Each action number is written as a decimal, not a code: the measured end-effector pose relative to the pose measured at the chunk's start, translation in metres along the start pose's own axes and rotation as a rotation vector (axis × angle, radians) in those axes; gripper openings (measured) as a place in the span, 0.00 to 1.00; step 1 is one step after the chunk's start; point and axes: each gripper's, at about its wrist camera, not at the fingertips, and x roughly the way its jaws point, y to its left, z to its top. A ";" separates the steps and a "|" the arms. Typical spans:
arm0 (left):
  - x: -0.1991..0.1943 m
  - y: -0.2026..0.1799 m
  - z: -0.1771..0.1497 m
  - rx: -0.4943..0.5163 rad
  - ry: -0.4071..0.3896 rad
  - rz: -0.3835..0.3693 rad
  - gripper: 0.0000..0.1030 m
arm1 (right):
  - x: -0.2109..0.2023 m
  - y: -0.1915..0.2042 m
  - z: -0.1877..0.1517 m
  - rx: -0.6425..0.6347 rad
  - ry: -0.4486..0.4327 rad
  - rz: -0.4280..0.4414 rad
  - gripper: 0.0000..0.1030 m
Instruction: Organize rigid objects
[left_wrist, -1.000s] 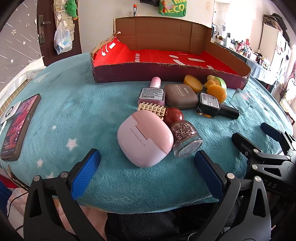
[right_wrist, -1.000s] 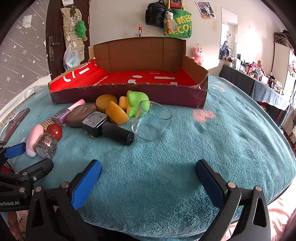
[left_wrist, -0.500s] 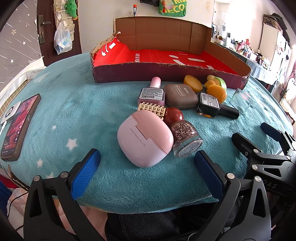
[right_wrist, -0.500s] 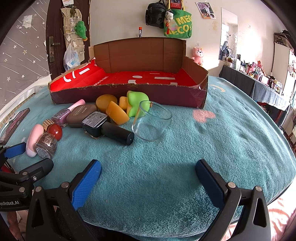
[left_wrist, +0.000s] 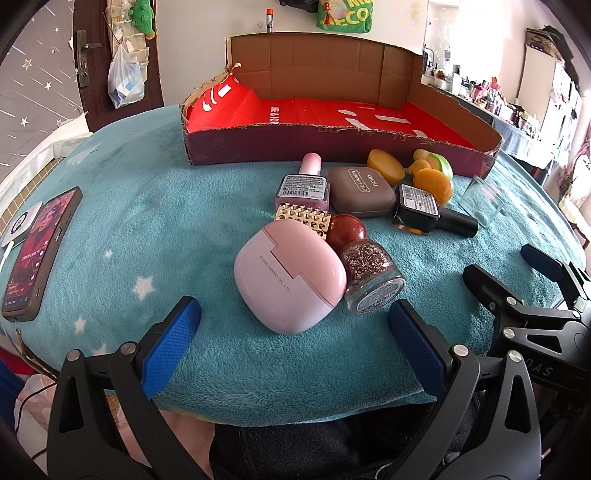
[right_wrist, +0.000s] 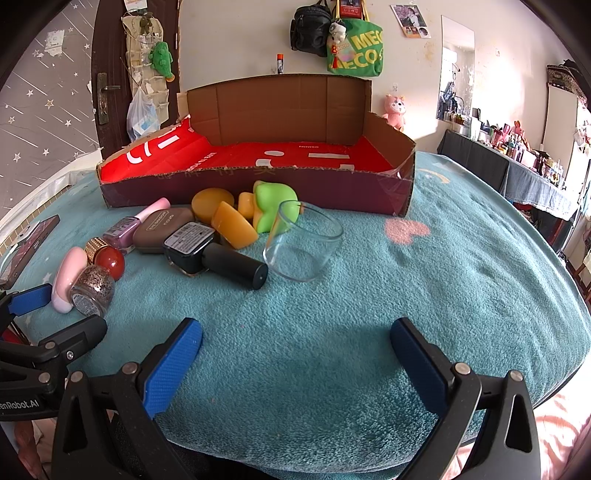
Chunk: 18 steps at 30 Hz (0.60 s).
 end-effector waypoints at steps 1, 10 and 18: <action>0.000 0.000 0.000 0.000 -0.001 0.000 1.00 | 0.000 0.000 0.000 0.000 0.001 0.001 1.00; -0.001 0.000 -0.001 0.016 -0.004 -0.006 1.00 | -0.001 -0.001 0.000 -0.002 0.001 0.009 1.00; -0.003 0.001 0.000 0.026 0.001 -0.018 1.00 | -0.001 -0.003 0.001 -0.003 0.005 0.020 1.00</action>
